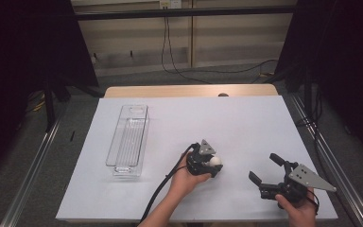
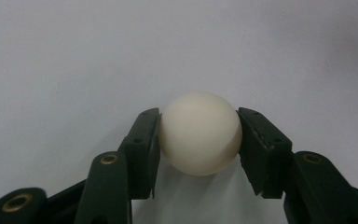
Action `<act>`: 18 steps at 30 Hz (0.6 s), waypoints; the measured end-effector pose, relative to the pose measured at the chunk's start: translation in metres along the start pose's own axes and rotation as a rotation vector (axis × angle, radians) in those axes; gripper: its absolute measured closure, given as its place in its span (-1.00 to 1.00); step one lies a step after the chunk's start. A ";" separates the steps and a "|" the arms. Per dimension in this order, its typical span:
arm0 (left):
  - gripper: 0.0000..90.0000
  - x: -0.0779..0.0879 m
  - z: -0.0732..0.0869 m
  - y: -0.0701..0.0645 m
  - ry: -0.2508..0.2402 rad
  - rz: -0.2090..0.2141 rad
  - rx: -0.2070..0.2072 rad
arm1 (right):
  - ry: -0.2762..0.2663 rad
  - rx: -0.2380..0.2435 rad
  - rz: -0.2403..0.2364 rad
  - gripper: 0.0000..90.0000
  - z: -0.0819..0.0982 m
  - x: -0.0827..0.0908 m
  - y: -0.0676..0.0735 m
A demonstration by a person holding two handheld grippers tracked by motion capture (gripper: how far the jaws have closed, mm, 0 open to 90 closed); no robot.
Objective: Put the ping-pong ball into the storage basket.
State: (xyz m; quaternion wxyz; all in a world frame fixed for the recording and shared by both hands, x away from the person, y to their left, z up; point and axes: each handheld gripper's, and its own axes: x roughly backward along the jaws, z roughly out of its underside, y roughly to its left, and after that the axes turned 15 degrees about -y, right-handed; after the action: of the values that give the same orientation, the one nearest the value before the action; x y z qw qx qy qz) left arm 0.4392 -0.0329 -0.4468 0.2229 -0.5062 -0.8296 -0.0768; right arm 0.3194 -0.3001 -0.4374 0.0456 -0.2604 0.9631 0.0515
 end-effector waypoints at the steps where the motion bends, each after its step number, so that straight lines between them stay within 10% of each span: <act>1: 0.14 0.001 0.000 0.001 -0.005 0.004 -0.002 | 0.000 0.000 -0.001 -0.98 0.000 0.000 0.000; 18: 0.14 0.018 -0.006 0.001 -0.036 0.028 0.042 | 0.007 0.002 0.000 -0.98 0.002 0.000 0.000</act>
State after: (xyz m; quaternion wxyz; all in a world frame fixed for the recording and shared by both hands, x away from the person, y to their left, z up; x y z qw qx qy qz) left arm 0.4352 -0.0198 -0.4334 0.2198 -0.5141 -0.8278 -0.0470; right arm 0.3196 -0.2994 -0.4389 0.0423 -0.2605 0.9633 0.0495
